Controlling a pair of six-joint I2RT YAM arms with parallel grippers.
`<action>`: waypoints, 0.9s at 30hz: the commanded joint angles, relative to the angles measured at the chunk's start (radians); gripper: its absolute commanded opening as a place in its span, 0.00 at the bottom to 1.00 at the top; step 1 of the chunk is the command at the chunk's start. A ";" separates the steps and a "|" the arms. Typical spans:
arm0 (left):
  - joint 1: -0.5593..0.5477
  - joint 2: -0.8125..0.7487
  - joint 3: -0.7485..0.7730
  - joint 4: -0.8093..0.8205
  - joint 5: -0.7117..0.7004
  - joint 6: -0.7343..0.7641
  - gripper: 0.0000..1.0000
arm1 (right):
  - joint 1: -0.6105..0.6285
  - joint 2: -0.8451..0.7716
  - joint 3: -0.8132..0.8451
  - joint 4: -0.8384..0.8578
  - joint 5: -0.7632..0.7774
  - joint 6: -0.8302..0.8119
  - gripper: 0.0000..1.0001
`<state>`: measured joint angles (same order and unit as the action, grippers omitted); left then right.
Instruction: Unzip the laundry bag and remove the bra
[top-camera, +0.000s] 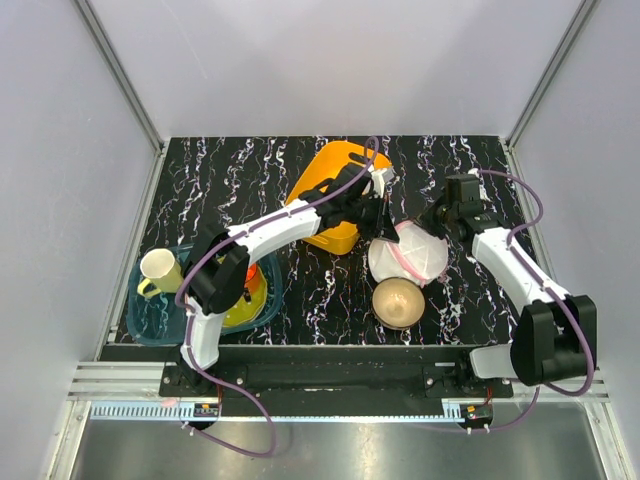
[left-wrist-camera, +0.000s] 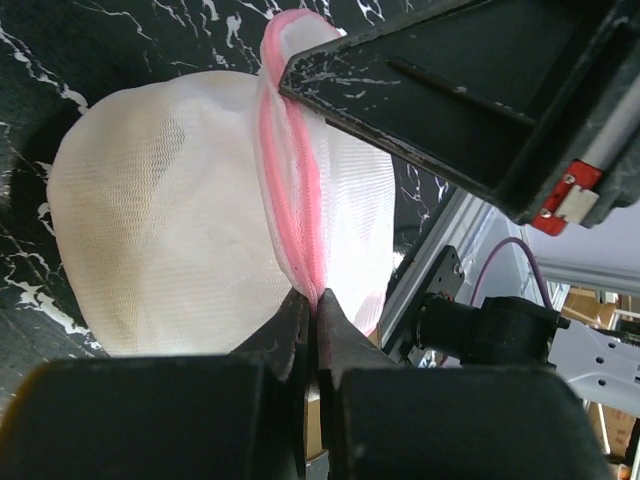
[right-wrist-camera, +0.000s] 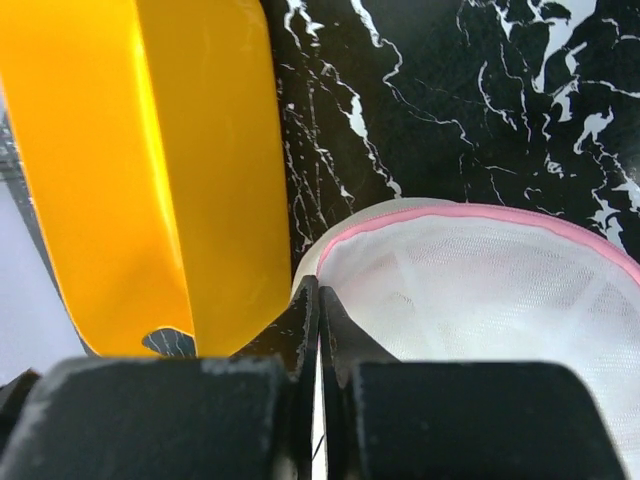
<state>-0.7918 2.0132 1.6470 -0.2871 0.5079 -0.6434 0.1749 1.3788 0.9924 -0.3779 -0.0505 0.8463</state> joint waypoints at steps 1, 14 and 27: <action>0.006 -0.073 -0.010 0.078 0.058 0.005 0.00 | 0.001 -0.133 -0.055 0.115 -0.003 -0.019 0.00; 0.051 -0.062 -0.076 0.216 0.164 -0.085 0.40 | 0.000 -0.345 -0.083 0.098 0.017 -0.087 0.00; 0.160 -0.209 -0.064 0.137 0.335 -0.032 0.77 | 0.000 -0.584 -0.199 0.234 -0.239 -0.345 0.00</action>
<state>-0.6559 1.9388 1.5547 -0.1608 0.7574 -0.7235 0.1745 0.9089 0.8642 -0.1951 -0.2321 0.5732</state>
